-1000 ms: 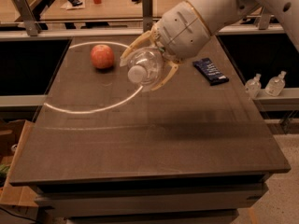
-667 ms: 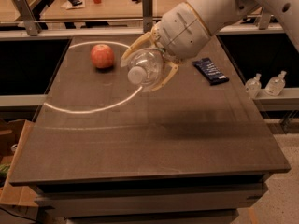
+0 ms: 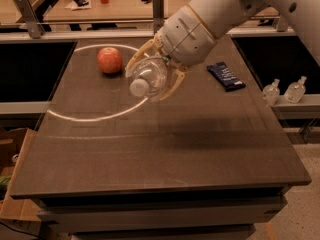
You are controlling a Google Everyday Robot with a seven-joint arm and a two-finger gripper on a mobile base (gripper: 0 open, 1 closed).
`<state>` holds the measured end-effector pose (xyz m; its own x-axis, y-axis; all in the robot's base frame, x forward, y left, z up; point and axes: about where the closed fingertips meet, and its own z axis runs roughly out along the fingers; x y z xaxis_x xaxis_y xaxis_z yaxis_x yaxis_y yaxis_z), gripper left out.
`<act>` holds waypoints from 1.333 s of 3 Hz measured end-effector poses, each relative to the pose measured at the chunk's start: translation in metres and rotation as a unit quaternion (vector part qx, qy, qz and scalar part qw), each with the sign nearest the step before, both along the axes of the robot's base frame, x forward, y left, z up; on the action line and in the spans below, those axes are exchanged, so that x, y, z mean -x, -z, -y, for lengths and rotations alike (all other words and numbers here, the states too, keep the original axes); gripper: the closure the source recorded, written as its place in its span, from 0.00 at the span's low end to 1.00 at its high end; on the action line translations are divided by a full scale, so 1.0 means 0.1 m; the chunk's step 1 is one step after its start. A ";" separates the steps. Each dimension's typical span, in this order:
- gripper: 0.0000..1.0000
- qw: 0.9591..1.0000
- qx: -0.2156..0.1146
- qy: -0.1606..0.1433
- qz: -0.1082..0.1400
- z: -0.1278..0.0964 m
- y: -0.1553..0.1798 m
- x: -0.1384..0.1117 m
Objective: Knock water bottle over
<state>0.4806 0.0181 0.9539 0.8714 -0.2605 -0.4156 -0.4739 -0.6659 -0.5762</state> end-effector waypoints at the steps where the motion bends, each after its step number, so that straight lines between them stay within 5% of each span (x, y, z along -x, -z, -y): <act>1: 1.00 0.999 0.038 -0.003 0.010 -0.02 0.10 -0.02; 4: 1.00 0.985 0.165 0.041 0.031 -0.12 0.56 0.01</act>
Offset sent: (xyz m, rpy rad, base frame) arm -0.0010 -0.0012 -0.0364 -0.2986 -0.0615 -0.0599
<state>0.4793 0.0302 0.8981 0.8628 -0.4433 -0.2430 -0.5048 -0.7828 -0.3640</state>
